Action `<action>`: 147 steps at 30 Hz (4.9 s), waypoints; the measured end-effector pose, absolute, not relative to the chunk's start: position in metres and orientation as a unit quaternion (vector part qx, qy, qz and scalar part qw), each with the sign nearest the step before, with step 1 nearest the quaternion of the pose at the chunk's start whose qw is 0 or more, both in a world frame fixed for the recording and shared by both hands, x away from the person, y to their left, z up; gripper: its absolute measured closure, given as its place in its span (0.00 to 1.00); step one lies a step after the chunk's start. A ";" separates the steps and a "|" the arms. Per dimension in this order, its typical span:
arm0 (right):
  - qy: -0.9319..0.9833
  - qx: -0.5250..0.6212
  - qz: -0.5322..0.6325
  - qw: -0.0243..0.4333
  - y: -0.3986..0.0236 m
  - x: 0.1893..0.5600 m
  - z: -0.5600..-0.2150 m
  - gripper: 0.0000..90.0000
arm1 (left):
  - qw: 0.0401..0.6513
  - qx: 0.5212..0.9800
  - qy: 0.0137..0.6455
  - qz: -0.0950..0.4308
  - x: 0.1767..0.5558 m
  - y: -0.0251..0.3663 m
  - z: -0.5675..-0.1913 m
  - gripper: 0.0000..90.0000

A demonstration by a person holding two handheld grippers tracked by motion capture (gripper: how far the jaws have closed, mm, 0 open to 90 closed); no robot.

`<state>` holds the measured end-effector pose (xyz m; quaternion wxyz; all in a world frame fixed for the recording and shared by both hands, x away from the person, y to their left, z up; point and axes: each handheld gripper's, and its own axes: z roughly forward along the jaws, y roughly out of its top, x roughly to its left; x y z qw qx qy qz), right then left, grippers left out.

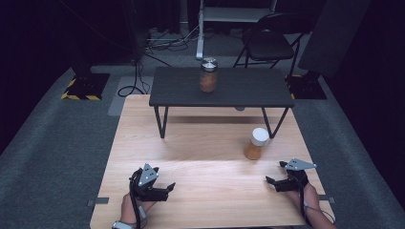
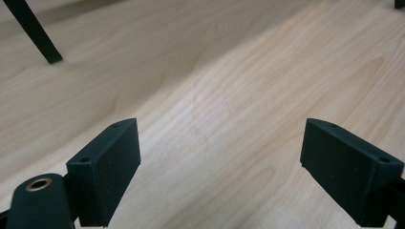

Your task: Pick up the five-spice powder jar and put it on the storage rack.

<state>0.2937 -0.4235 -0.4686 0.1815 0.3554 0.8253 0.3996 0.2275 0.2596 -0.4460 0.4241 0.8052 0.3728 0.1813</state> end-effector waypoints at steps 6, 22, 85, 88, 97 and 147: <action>0.826 0.355 0.400 0.181 -0.424 0.294 -0.468 0.05 | 0.408 0.815 0.374 0.168 0.232 0.258 -0.453 0.14; 0.826 0.354 0.400 0.180 -0.423 0.295 -0.468 0.05 | 0.400 0.830 0.351 0.171 0.245 0.256 -0.471 0.01; 0.825 0.353 0.400 0.185 -0.423 0.293 -0.469 0.05 | 0.405 0.835 0.334 0.163 0.260 0.258 -0.472 0.00; 0.825 0.353 0.400 0.185 -0.423 0.293 -0.469 0.05 | 0.405 0.835 0.334 0.163 0.260 0.258 -0.472 0.00; 0.825 0.353 0.400 0.184 -0.423 0.293 -0.469 0.05 | 0.405 0.835 0.334 0.163 0.260 0.258 -0.472 0.00; 0.826 0.352 0.400 0.182 -0.424 0.294 -0.469 0.05 | 0.406 0.834 0.337 0.164 0.259 0.257 -0.473 0.00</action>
